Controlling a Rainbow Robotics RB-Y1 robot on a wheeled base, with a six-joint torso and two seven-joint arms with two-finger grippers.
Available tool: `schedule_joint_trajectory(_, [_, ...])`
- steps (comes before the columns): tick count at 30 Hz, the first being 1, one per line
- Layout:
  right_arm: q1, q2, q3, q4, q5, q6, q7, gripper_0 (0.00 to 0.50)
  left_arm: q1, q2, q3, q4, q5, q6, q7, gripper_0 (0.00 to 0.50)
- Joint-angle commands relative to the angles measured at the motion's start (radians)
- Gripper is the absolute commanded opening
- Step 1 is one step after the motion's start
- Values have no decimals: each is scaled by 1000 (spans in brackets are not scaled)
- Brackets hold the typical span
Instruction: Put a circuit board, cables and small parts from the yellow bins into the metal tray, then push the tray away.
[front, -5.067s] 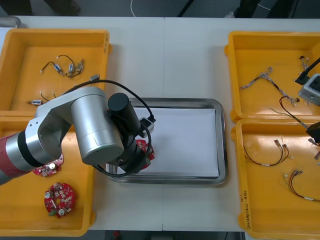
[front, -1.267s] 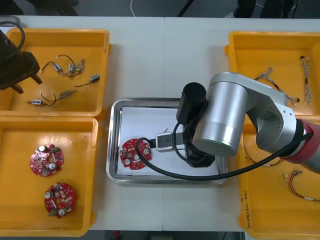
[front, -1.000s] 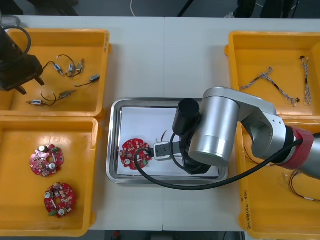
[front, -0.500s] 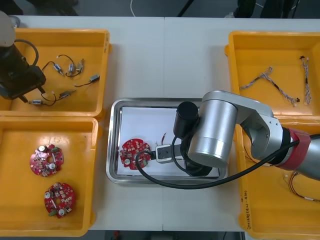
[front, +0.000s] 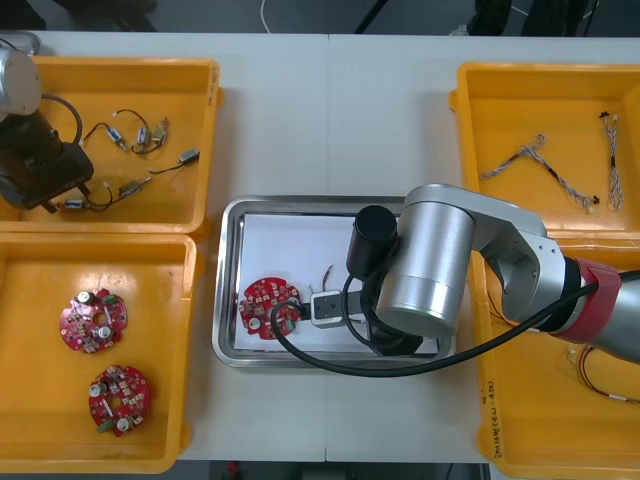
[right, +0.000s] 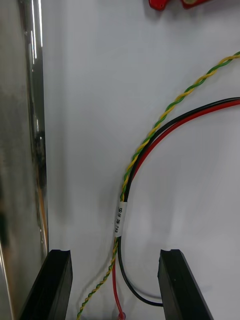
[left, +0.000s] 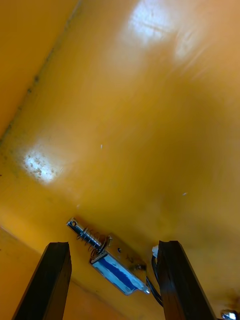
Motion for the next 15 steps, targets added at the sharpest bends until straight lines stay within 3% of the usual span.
schedule_joint_trajectory(1, [12,19,-16,-61,8,14,-32,500,-48,-11,-24,14,17,-12,88,500])
schedule_joint_trajectory(9, [12,40,-136,-113,5,69,-37,500,-50,-11,-41,15,45,-18,97,500])
schedule_joint_trajectory(15, [13,77,-279,-181,5,230,-37,500,-38,-14,-41,15,60,-49,97,500])
